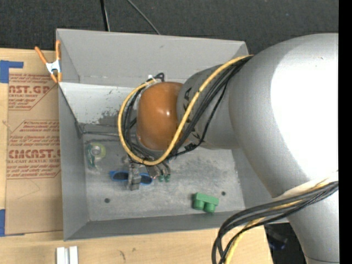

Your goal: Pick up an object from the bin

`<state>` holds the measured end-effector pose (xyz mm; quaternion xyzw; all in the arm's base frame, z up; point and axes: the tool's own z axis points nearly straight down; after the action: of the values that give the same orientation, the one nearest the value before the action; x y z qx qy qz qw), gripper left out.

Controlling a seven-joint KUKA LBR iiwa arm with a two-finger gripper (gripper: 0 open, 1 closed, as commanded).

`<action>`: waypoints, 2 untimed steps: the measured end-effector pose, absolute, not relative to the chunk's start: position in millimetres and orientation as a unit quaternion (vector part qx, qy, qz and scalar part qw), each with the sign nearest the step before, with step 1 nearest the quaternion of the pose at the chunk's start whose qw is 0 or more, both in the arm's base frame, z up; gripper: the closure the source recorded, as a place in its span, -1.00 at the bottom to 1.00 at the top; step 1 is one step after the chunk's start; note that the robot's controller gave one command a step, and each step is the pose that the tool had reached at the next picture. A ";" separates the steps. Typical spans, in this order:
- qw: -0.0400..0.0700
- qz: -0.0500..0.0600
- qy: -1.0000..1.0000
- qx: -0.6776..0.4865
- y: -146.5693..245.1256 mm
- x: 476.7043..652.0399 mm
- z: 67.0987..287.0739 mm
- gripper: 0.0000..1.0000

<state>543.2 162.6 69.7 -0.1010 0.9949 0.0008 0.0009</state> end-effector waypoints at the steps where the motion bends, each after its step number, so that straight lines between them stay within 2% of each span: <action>1: 0.005 0.002 0.996 -0.094 179.4 524.0 254.2 1.00; 2: 0.001 0.000 0.996 -0.093 178.7 522.8 249.3 -1.00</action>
Offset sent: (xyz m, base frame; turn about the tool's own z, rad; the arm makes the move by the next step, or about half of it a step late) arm -0.0208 0.0152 0.1797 0.0166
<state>522.8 178.7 249.3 -0.0935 0.9956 0.0005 0.0014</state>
